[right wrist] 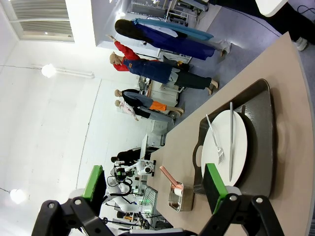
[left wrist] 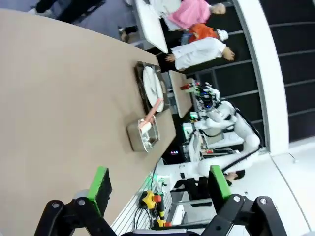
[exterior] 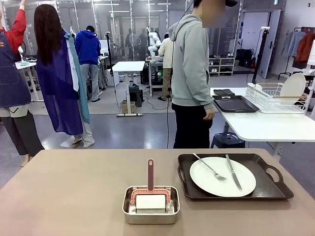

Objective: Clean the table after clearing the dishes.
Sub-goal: When the right (or left) Handle tray is removed, use the right hand (or left hand) to clean the right (or left) side of the table with the Lint Roller.

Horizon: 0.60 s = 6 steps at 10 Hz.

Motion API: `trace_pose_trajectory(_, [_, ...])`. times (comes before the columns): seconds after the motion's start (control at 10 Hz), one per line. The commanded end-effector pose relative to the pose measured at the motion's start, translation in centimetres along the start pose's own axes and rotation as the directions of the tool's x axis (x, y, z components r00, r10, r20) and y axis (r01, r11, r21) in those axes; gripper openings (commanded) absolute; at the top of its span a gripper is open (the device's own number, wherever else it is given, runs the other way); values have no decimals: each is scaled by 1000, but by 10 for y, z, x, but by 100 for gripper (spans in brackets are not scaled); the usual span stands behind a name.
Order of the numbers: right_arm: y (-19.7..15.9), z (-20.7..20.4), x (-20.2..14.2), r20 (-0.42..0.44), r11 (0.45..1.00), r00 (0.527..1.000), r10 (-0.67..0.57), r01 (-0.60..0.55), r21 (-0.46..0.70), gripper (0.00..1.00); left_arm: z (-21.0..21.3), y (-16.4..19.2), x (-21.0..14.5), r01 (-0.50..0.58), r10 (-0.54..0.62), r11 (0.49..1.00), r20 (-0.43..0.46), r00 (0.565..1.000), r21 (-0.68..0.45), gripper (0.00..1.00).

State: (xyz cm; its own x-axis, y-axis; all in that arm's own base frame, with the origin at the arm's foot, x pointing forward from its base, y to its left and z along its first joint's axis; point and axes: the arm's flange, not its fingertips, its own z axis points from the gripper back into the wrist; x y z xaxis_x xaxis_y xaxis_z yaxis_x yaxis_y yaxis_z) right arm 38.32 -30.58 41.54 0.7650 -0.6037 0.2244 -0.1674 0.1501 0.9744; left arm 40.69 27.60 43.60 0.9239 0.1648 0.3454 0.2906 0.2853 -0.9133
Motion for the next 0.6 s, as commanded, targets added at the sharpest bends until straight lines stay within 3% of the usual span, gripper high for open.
trace_pose_trajectory(0.0, [3, 0, -5, -8, 1000, 1000, 2, -2, -2, 100, -12, -6, 9, -20, 19, 999, 6, 1000, 50, 100])
trace_pose_trajectory(0.5, [3, 0, -5, -8, 1000, 1000, 2, -2, -2, 100, -12, -6, 9, -20, 19, 999, 6, 1000, 50, 100])
